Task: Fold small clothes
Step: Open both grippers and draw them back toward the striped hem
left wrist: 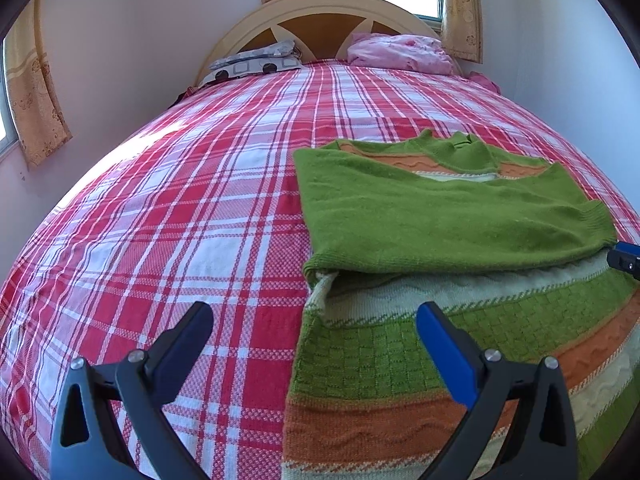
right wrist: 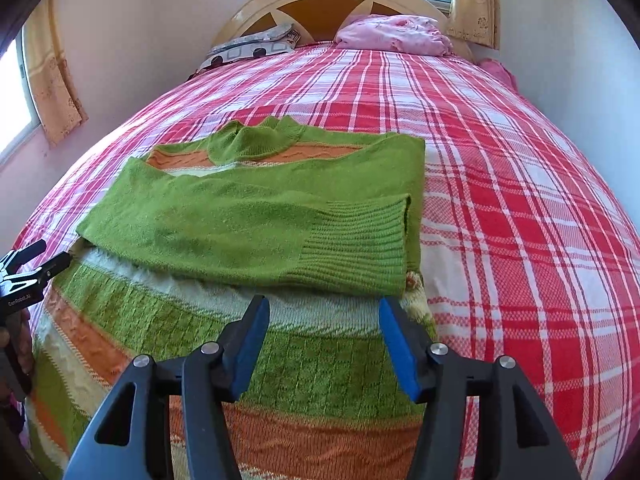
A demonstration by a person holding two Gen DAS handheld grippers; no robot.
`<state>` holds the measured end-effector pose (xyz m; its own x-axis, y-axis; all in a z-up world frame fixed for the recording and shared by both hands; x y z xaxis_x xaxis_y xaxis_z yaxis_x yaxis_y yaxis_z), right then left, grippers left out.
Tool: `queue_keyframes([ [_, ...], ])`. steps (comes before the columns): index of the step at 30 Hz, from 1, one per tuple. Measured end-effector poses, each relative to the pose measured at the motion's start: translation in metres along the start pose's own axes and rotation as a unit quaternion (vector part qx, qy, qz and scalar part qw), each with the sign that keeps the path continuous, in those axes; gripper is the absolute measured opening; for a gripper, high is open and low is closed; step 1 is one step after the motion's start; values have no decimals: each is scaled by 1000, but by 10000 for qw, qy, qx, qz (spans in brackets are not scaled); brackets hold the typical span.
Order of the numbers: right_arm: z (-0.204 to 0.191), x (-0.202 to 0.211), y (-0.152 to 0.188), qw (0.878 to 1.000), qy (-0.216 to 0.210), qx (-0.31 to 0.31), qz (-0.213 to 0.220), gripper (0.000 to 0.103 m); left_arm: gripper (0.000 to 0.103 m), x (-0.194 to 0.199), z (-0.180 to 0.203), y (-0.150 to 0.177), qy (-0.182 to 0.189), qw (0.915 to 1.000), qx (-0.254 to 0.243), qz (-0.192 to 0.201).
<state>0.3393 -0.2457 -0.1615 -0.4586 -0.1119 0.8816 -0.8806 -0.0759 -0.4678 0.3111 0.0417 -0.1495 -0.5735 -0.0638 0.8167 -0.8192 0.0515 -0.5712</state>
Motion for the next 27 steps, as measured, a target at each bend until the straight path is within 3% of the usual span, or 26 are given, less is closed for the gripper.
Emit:
queue_keyframes([
  [13, 5, 10, 19, 9999, -41, -117, 40, 59, 103, 26, 5, 10, 102, 9998, -61, 176],
  [27, -17, 30, 61, 9998, -177, 92, 0, 60, 103, 59, 11, 52, 338, 9990, -237, 191],
])
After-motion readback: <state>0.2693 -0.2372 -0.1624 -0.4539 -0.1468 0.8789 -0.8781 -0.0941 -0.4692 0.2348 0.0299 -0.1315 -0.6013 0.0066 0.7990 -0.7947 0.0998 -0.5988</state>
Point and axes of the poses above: each gripper's, at about its wrist camera, not at the fingertips, and x roughly against the way its jaws point, z to its right, y to its underside, the point moved 2 cm from there along -x, roughly the way its jaws point, and after that the axes turned 11 degrees about -z, right-handed, at the moved point
